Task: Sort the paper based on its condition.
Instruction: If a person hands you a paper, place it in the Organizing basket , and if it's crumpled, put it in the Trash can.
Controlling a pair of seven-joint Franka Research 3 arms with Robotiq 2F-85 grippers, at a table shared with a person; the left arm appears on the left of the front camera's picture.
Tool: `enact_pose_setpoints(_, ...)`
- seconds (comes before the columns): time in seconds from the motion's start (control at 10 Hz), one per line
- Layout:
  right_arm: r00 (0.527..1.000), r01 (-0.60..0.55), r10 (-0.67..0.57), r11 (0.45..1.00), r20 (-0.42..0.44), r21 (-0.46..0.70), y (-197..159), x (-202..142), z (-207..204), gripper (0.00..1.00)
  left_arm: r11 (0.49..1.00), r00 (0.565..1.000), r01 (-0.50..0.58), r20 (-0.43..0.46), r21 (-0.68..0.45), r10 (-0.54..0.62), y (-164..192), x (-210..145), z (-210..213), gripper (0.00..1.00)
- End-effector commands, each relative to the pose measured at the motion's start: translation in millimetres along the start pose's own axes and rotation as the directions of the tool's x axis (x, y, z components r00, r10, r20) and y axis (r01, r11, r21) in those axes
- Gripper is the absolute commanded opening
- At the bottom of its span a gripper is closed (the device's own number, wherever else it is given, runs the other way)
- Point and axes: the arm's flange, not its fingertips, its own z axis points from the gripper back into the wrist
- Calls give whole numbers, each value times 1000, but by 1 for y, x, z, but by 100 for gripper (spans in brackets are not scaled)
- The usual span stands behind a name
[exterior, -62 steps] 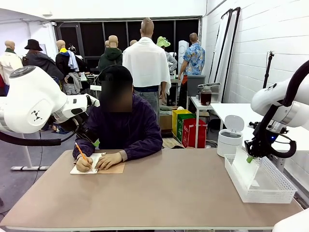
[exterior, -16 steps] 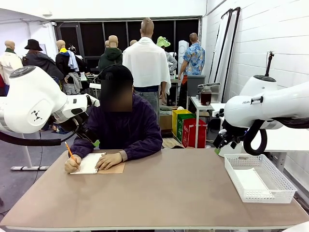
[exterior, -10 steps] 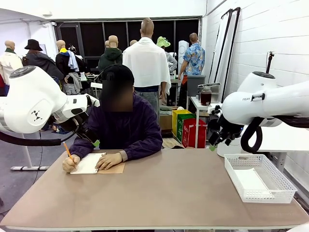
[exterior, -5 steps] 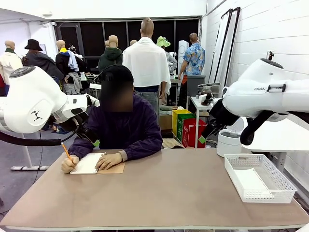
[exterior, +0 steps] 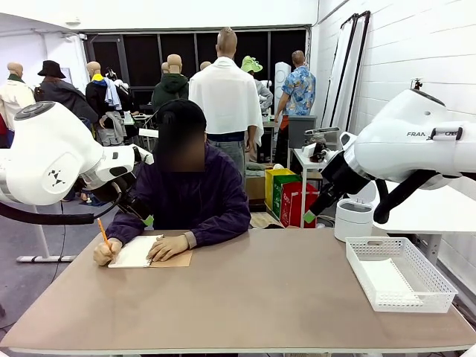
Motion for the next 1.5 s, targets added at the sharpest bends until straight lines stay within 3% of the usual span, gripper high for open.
enact_pose_setpoints(0.0,1000,-5,5,1000,3,-1,1,1,2,100,1000,1000,-2,-3,-2,2,1,-1,0,100)
enact_pose_setpoints(1.4,1000,-5,5,1000,3,-1,1,1,2,100,1000,1000,-2,-3,-2,2,1,-1,0,100)
